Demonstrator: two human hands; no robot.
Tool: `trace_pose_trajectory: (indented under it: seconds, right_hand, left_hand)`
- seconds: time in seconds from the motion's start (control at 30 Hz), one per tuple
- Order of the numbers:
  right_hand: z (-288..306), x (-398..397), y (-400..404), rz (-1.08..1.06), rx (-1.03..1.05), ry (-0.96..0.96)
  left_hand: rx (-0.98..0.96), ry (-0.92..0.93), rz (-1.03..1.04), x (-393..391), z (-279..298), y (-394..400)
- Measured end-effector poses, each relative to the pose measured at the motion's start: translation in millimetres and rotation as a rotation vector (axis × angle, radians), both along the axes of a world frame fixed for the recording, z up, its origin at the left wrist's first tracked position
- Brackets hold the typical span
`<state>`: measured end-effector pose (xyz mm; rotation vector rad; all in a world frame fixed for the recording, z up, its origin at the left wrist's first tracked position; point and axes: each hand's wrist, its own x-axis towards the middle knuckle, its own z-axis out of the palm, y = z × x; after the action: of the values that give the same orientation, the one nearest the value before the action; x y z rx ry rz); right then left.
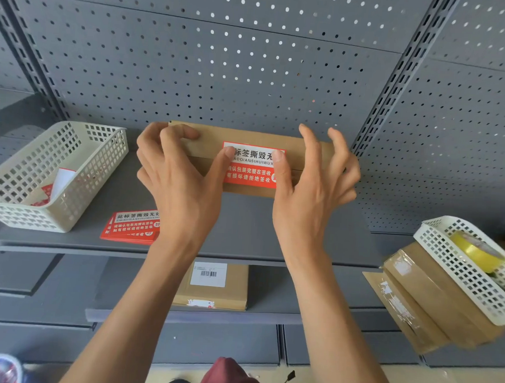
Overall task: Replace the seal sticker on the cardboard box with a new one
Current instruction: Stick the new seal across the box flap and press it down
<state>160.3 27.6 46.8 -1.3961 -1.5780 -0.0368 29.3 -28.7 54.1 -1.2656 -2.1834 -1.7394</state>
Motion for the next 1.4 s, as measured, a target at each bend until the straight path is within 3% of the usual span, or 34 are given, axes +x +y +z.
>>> trace_pose_trajectory:
  seconds: [1.4]
  right_hand:
    - [1.2,15.4,-5.6,0.172,-0.035,-0.071]
  left_hand:
    - [0.012,0.058,-0.098,-11.3,-8.5,-12.3]
